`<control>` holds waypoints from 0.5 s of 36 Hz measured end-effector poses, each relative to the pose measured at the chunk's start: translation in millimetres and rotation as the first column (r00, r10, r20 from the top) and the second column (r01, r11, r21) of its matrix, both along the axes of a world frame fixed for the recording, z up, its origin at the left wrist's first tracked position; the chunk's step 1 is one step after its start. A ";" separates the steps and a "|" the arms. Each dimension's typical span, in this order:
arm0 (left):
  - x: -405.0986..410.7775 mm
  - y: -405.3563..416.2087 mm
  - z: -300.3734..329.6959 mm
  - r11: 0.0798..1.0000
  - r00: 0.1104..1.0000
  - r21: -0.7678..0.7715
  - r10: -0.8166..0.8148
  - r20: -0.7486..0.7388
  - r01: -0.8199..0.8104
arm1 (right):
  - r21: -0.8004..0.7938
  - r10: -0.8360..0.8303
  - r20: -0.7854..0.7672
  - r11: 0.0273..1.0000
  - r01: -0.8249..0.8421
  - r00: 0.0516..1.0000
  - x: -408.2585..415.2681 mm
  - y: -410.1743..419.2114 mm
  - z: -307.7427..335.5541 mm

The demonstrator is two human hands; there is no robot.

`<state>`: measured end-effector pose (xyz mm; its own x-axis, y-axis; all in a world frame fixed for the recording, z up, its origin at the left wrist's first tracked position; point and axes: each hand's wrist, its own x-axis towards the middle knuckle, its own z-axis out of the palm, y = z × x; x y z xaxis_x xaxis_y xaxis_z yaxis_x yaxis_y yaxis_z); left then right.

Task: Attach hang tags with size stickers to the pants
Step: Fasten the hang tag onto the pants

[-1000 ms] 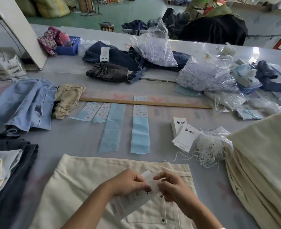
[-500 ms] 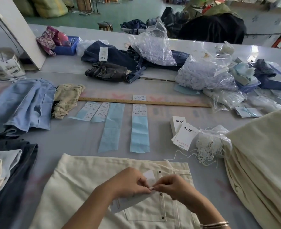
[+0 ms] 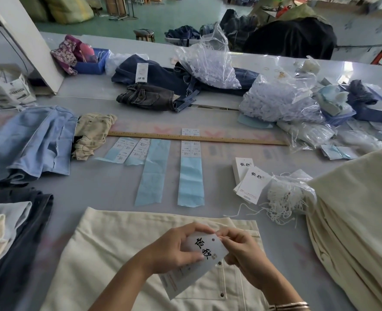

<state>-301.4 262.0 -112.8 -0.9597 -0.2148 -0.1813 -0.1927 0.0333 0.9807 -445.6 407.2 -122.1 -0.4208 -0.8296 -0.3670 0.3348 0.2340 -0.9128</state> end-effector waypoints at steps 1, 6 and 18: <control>0.1 -0.2 0.0 1.000 1.000 -0.010 0.008 -0.006 -0.008 | -0.004 0.001 0.008 1.000 -0.001 1.000 0.5 -0.3 1.3; 1.2 0.0 -3.1 0.999 1.000 -0.031 0.010 0.006 -0.010 | -0.022 0.017 0.036 1.000 -0.016 0.999 0.2 1.3 3.8; -2.1 17.2 -20.2 0.958 0.993 -0.272 0.108 0.041 -0.093 | 0.042 0.041 -0.101 0.998 -0.037 0.994 6.4 10.1 1.2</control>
